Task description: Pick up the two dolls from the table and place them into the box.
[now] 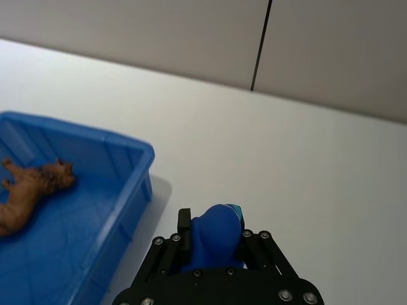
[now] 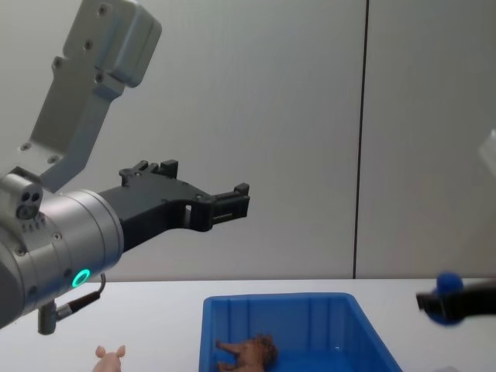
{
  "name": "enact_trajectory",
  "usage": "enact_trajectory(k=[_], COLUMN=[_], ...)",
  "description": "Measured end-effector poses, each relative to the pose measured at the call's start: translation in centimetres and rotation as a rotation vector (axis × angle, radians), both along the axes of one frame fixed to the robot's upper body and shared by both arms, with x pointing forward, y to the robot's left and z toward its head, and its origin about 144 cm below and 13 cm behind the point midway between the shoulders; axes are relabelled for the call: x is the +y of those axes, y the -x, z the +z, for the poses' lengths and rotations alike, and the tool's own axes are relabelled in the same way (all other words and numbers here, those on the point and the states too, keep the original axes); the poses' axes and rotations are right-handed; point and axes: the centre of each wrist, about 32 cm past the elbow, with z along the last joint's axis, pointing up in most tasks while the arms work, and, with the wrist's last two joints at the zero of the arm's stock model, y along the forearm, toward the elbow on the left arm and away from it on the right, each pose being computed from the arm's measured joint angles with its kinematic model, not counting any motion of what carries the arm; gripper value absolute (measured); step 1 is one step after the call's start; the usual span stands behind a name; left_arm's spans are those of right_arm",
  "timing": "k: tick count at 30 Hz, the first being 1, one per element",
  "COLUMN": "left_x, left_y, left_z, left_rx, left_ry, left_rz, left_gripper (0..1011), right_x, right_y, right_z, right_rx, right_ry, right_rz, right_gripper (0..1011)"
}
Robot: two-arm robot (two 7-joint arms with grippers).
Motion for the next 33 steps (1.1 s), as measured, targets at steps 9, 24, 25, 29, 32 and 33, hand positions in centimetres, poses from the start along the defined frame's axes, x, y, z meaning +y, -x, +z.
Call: enact_trajectory(k=[9,24,25,29,32,33], left_x=[0.0,0.0,0.0,0.0,0.0,0.0], left_y=[0.0,0.0,0.0,0.0,0.0,0.0], left_z=[0.0,0.0,0.0,0.0,0.0,0.0], left_rx=[0.000,0.000,0.000,0.000,0.000,0.000], left_ry=[0.000,0.000,0.000,0.000,0.000,0.000], left_rz=[0.000,0.000,0.000,0.000,0.000,0.000], left_gripper=[1001,1001,1001,1001,1001,1001], right_x=[0.2,1.5,1.6,1.9,2.3,2.4], right_y=[-0.4,-1.5,-1.6,-1.9,-2.1,-2.2], right_z=[2.6,5.2,5.2,5.4,5.5,5.5], right_rx=[-0.124,-0.138,-0.132,-0.095,-0.060,-0.042], right_ry=[-0.004,-0.052,-0.054,-0.068,-0.078,-0.083], right_rz=[0.043,0.223,0.231,0.279,0.315,0.332], right_gripper=[291,206,203,185,178,177])
